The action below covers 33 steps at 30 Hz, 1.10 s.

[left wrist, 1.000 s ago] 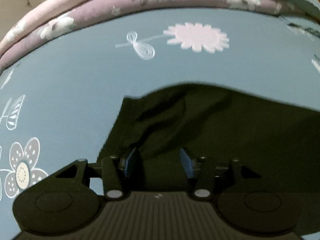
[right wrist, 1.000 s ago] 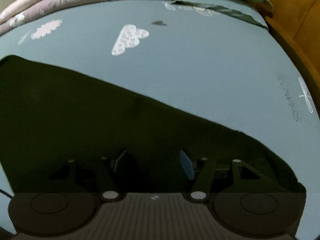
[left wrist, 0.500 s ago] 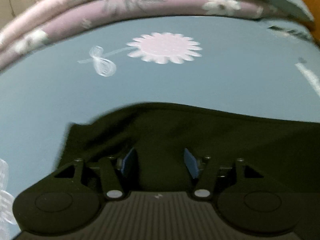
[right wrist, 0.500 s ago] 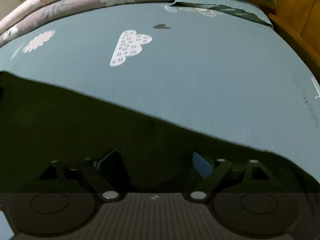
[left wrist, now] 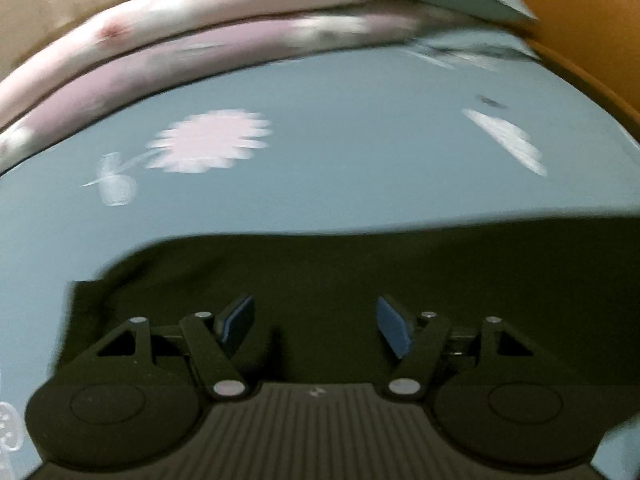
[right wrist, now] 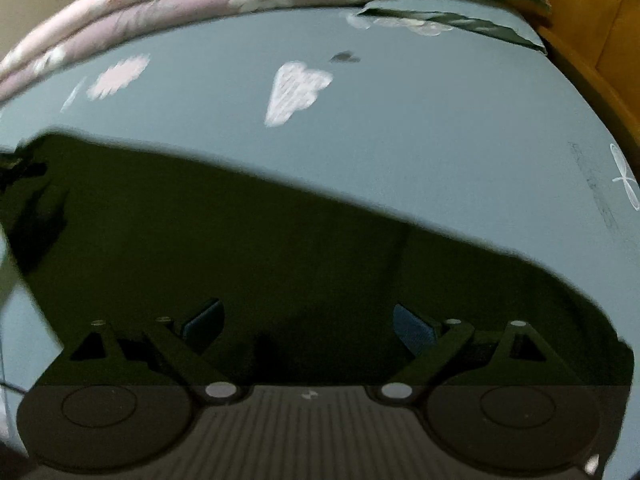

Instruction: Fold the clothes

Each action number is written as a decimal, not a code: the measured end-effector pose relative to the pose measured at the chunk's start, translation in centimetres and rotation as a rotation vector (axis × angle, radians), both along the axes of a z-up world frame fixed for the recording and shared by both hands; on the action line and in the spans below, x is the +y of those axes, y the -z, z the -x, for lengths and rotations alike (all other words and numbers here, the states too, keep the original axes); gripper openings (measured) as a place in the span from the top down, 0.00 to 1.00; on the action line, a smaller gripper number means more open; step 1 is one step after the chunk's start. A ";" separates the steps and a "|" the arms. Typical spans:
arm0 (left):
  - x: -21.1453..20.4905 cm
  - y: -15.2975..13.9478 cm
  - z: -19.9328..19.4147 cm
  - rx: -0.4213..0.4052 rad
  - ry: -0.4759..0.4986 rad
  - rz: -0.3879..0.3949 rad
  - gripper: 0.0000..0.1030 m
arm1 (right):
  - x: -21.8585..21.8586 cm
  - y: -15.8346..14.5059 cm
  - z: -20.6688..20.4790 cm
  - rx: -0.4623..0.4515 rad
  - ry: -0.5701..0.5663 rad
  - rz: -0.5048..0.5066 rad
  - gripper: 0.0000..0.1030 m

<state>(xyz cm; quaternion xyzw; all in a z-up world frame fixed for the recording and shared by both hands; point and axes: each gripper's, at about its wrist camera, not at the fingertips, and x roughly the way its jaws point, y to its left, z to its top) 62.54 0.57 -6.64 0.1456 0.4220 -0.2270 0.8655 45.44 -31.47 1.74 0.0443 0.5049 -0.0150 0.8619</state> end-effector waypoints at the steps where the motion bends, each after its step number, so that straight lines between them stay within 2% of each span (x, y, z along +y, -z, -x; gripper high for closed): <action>1: -0.6 0.4 1.0 -0.001 0.035 -0.010 0.32 | 1.1 0.3 0.9 0.008 -0.018 0.005 0.08; 4: -1.7 1.9 3.5 0.005 0.112 -0.035 0.32 | 4.4 1.8 2.8 0.033 -0.078 0.035 0.08; 7: -0.4 3.4 4.4 0.019 0.096 -0.103 0.32 | 7.3 3.3 3.8 0.067 -0.116 0.060 0.08; 9: 1.2 3.9 4.4 0.043 0.050 -0.109 0.28 | 8.7 3.6 4.1 0.066 -0.118 0.021 0.08; 10: 2.2 3.8 4.3 0.071 0.001 -0.087 0.28 | 9.5 3.6 4.0 0.077 -0.134 -0.014 0.08; 12: 3.9 3.5 3.7 0.103 -0.095 -0.095 0.28 | 10.6 3.1 4.0 0.076 -0.154 -0.057 0.08; 16: 5.1 1.7 3.9 0.099 -0.172 -0.091 0.32 | 11.7 1.5 4.7 0.039 -0.192 -0.103 0.08; 19: 4.2 0.4 4.9 0.090 -0.154 -0.068 0.32 | 11.5 0.9 5.4 0.035 -0.179 -0.087 0.08; 25: 0.4 -1.7 7.6 0.096 -0.043 -0.038 0.31 | 9.9 -0.3 8.2 0.029 -0.137 -0.057 0.08; 33: -2.4 -5.7 13.7 0.112 0.015 -0.009 0.31 | 7.1 -2.3 13.3 0.038 -0.099 -0.045 0.08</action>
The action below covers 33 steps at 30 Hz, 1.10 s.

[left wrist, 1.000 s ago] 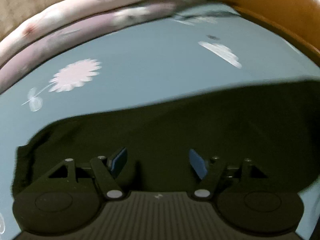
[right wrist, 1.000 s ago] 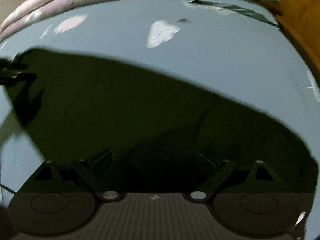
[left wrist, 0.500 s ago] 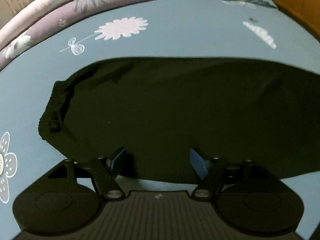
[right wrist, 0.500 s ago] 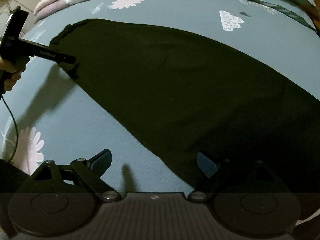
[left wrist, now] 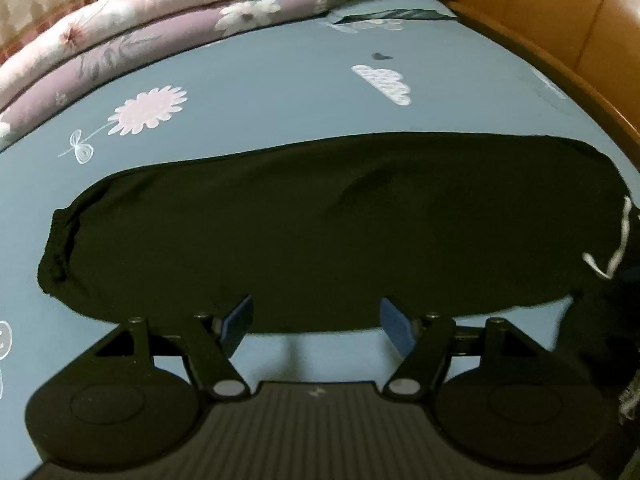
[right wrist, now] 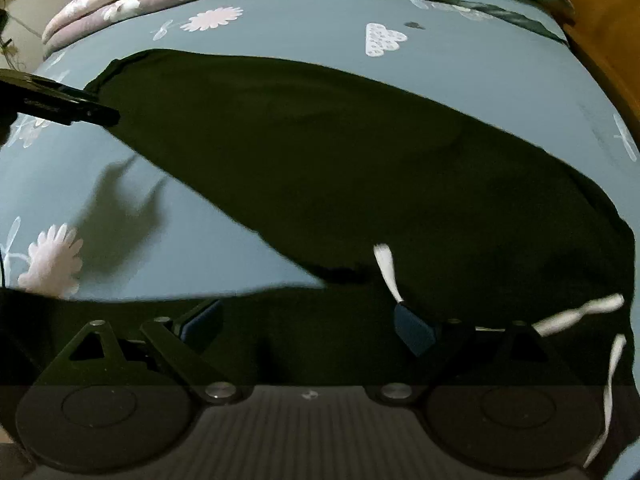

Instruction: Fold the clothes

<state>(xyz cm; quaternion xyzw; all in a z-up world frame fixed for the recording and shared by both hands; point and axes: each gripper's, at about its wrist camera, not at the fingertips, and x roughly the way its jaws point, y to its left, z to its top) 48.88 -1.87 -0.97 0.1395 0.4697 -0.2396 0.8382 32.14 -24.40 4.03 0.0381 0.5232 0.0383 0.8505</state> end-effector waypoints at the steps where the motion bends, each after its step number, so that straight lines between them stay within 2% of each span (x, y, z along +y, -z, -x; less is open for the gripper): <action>1: -0.2 -0.4 0.8 0.008 -0.005 0.005 0.31 | -0.3 0.0 0.5 0.007 -0.004 -0.002 0.08; 5: -1.9 -0.3 4.0 0.061 0.018 0.069 0.31 | -0.9 0.2 2.4 0.036 -0.018 0.013 0.08; 8: -4.4 1.3 6.0 0.121 0.122 0.147 0.31 | -0.6 0.8 4.4 0.035 -0.019 0.091 0.08; 13: -9.4 3.4 8.2 0.244 0.235 0.294 0.32 | -0.5 3.0 8.7 0.035 -0.060 0.145 0.07; 16: -12.4 4.2 8.9 0.252 0.280 0.344 0.32 | -0.1 4.5 10.1 0.019 -0.142 0.154 0.07; 19: -14.8 5.8 9.1 0.276 0.278 0.389 0.32 | 0.0 5.8 10.2 0.017 -0.195 0.145 0.07; 23: -16.0 8.9 8.6 0.286 0.223 0.372 0.32 | -0.6 6.9 10.5 0.008 -0.184 0.115 0.01; 24: -15.9 9.6 8.3 0.268 0.203 0.342 0.32 | -0.9 7.2 10.6 -0.003 -0.171 0.101 0.00; 26: -14.6 9.9 8.0 0.230 0.182 0.333 0.32 | -1.1 7.5 11.0 -0.021 -0.158 0.094 0.00; 30: -12.5 8.9 7.6 0.253 0.097 0.301 0.34 | -0.6 7.9 11.5 -0.046 -0.179 0.129 0.00; 32: -12.0 7.7 8.3 0.253 0.111 0.309 0.34 | -0.8 7.3 11.0 0.004 -0.154 0.125 0.00; 33: -11.9 7.0 9.0 0.248 0.133 0.313 0.33 | -1.2 6.6 11.1 -0.008 -0.133 0.112 0.00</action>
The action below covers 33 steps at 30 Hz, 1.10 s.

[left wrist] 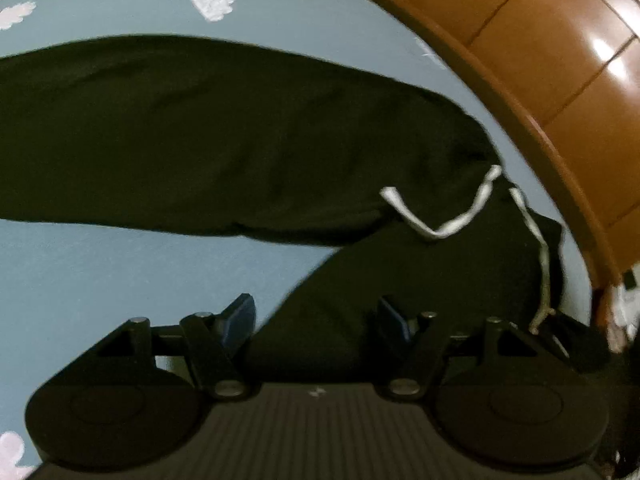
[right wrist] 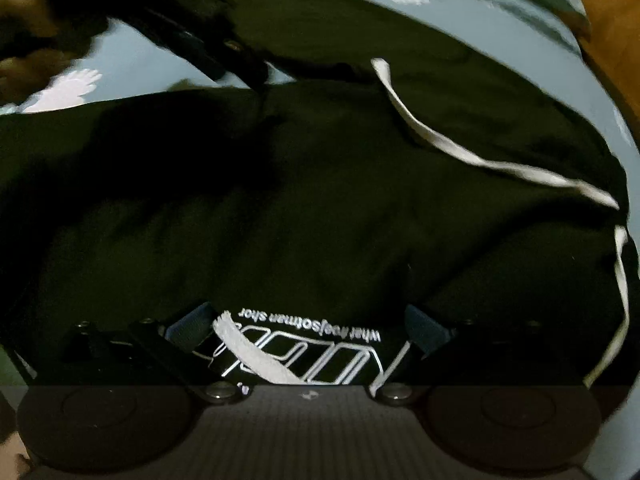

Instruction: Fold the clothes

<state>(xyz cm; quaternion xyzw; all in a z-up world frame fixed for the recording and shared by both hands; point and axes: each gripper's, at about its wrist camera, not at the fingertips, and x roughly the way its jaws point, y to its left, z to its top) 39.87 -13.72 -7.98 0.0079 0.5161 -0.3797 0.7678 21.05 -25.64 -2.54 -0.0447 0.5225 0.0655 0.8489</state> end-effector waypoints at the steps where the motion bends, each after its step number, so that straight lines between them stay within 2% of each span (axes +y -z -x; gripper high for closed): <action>1: 0.0 -0.4 0.7 -0.008 0.024 0.004 0.32 | -0.5 -0.9 0.2 -0.022 0.022 -0.017 0.00; 3: -0.1 -0.9 2.2 -0.028 0.088 -0.010 0.32 | -1.9 -2.5 0.5 -0.108 0.042 -0.009 0.00; 5: -0.1 -0.3 3.4 -0.024 0.140 -0.039 0.32 | -3.8 -2.7 0.2 -0.142 0.057 0.026 0.00; 10: 1.1 2.4 5.3 0.028 0.128 -0.107 0.32 | -9.6 0.8 -1.1 -0.047 0.105 -0.011 0.00; 12: 1.6 2.5 5.7 0.018 0.128 -0.101 0.32 | -10.7 0.8 0.8 -0.079 0.066 0.011 0.00; 15: 1.7 2.5 6.1 -0.001 0.146 -0.124 0.32 | -12.1 0.6 2.8 -0.042 0.109 0.008 0.00; 20: 2.3 1.6 6.3 -0.011 0.141 -0.180 0.32 | -11.1 -0.1 1.8 0.060 0.136 0.108 0.00; 22: 2.4 0.9 6.8 -0.036 0.152 -0.175 0.32 | -9.9 -1.6 1.6 -0.026 0.103 0.074 0.00; 24: 2.3 0.7 7.6 -0.061 0.179 -0.179 0.32 | -8.3 -1.7 0.8 -0.087 0.034 0.107 0.00; 25: 2.3 0.7 8.0 -0.071 0.192 -0.187 0.32 | -7.6 -1.1 0.3 -0.083 0.005 0.133 0.00; 28: 2.6 0.9 9.5 -0.091 0.214 -0.203 0.32 | -7.8 1.2 0.3 -0.023 -0.005 0.118 0.00; 30: 3.0 0.7 10.6 -0.108 0.220 -0.209 0.32 | -9.3 1.5 1.6 -0.022 0.045 0.044 0.00; 33: 3.9 0.5 12.2 -0.128 0.220 -0.218 0.32 | -10.1 1.4 3.3 0.001 0.048 0.061 0.00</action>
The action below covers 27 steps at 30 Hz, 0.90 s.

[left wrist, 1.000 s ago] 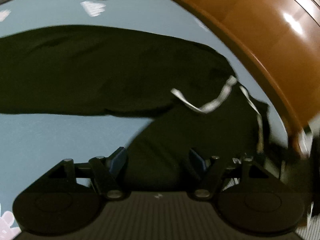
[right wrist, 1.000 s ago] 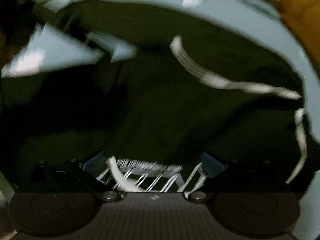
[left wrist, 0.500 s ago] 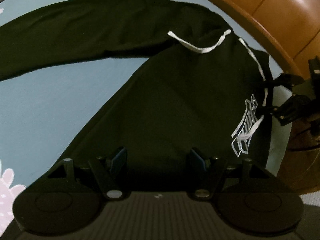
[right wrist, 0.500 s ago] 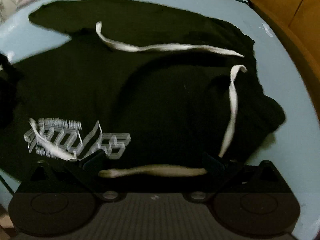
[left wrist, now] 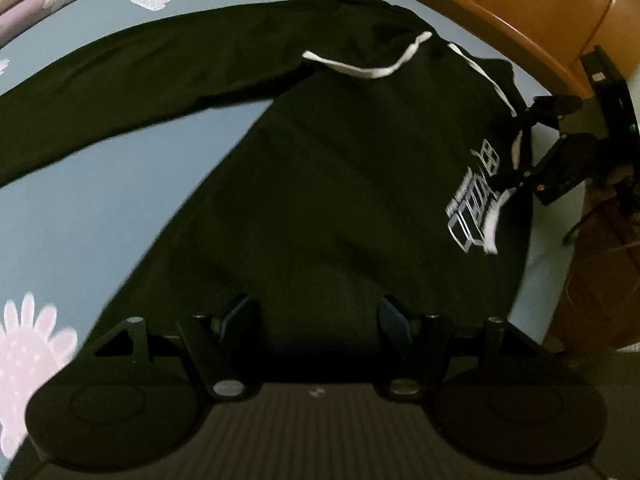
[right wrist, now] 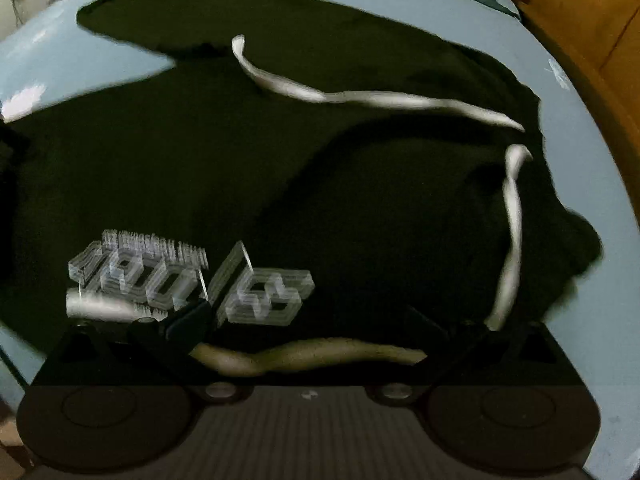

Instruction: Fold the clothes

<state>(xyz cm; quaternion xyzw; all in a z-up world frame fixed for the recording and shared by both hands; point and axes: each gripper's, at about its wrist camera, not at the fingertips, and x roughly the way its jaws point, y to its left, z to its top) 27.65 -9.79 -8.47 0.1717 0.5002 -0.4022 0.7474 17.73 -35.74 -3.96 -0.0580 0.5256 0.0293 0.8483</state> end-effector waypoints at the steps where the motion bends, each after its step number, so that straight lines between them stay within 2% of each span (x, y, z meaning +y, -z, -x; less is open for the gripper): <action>1: 0.2 -0.1 0.5 -0.008 0.004 -0.002 0.32 | 0.1 -0.3 0.2 0.015 0.002 0.012 0.00; 4: 0.8 -0.2 2.2 -0.034 0.008 -0.017 0.32 | 1.7 -1.2 -0.4 0.018 -0.003 0.034 0.00; 7: 1.4 0.3 3.6 -0.035 -0.006 -0.034 0.32 | 4.1 -2.1 -1.3 -0.040 -0.075 -0.019 0.00; 10: 2.2 1.1 4.7 -0.030 -0.034 -0.064 0.32 | 6.3 -0.6 -1.9 -0.007 -0.138 -0.026 0.00; 12: 3.2 1.8 5.7 -0.013 -0.063 -0.094 0.32 | 6.9 0.9 -0.8 0.053 -0.140 -0.011 0.00; 13: 3.8 1.8 6.4 -0.025 -0.060 -0.097 0.32 | 6.9 1.0 0.1 0.033 -0.140 -0.003 0.00; 15: 4.7 1.7 7.5 -0.014 -0.041 -0.116 0.31 | 6.8 0.9 0.7 0.057 -0.128 0.003 0.00; 18: 6.3 1.6 8.0 0.065 -0.065 -0.138 0.31 | 7.3 -0.1 0.1 0.103 -0.111 0.020 0.00; 20: 7.0 0.9 7.8 0.075 -0.078 -0.137 0.31 | 8.3 -1.4 -0.6 0.078 -0.130 0.020 0.00; 23: 8.3 -0.1 6.5 0.002 -0.131 -0.110 0.30 | 11.0 -3.0 -2.7 -0.007 -0.205 -0.009 0.00; 27: 10.6 0.4 4.4 -0.025 -0.258 -0.112 0.31 | 15.4 -2.6 -5.3 -0.055 -0.284 -0.049 0.00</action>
